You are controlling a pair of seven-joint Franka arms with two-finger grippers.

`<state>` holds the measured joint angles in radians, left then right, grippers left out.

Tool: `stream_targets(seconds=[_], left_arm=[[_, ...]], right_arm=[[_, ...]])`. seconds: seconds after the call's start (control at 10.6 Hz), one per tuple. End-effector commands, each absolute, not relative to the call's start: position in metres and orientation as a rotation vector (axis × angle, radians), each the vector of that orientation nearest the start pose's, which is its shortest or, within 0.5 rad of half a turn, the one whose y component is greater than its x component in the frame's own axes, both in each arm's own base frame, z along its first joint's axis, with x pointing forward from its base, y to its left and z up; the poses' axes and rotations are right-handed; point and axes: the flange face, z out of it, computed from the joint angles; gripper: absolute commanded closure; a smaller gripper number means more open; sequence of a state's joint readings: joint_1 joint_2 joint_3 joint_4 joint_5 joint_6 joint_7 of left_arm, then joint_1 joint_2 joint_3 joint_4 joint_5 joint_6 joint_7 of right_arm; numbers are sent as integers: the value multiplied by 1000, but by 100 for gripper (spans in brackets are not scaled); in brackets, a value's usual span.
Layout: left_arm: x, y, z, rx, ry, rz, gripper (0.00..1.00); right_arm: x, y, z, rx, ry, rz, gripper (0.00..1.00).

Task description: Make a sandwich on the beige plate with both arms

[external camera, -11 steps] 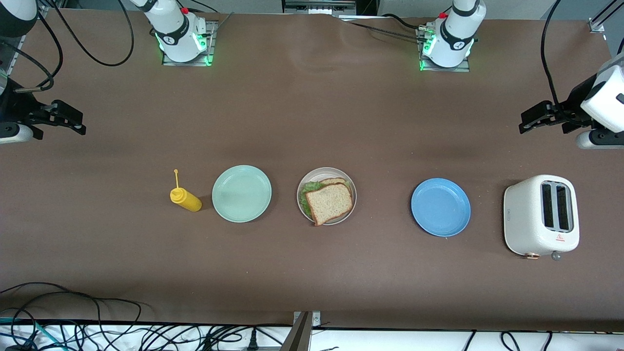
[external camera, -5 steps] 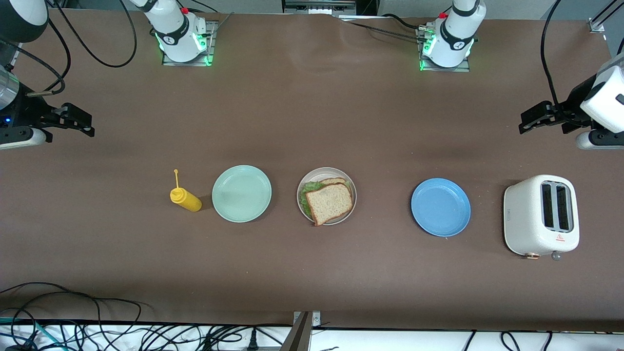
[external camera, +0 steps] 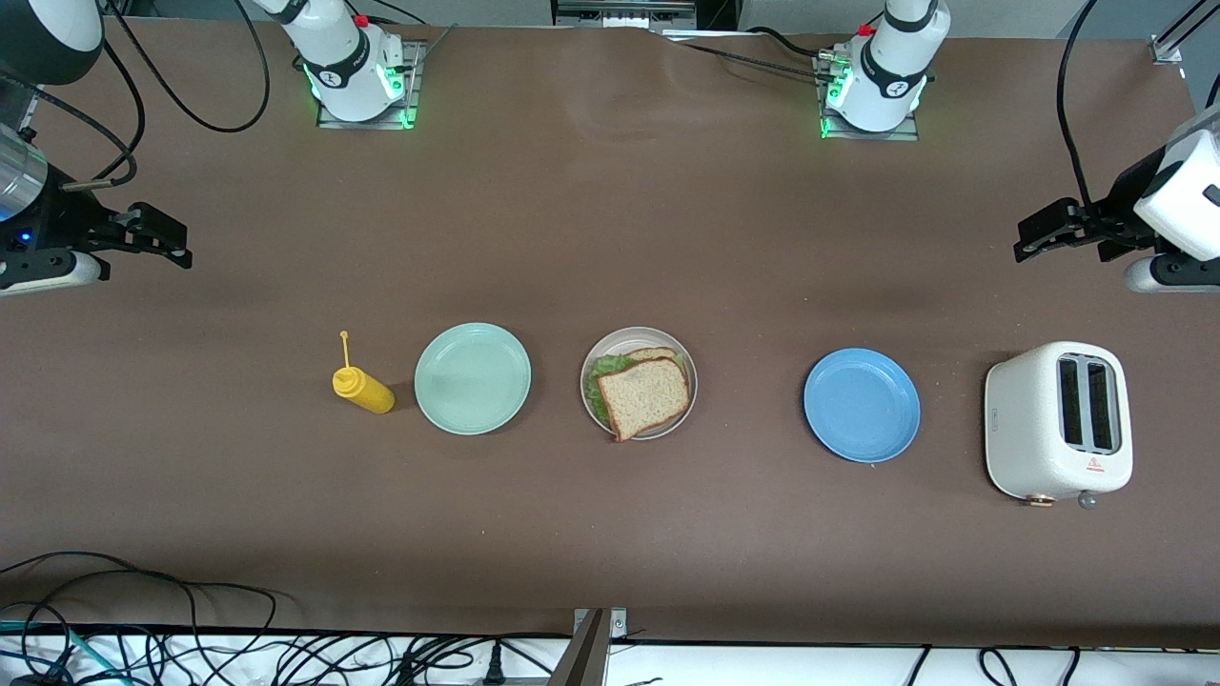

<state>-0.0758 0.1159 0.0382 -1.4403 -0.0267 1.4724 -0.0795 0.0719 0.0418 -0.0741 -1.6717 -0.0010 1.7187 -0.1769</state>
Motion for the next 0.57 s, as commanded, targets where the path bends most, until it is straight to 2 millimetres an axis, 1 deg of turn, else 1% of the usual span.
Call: stream_targets(seconds=[0.0, 0.19, 0.38, 0.47], left_arm=[[583, -26, 616, -3163, -69, 124, 0], [583, -24, 615, -3163, -74, 124, 0], [584, -24, 613, -3162, -74, 128, 0], [584, -24, 613, -3162, -74, 128, 0]], right_arm=[[581, -1, 572, -3121, -263, -28, 0], [582, 0, 575, -3122, -264, -38, 0], [583, 0, 572, -3122, -256, -30, 0], [584, 2, 575, -3122, -264, -40, 0]])
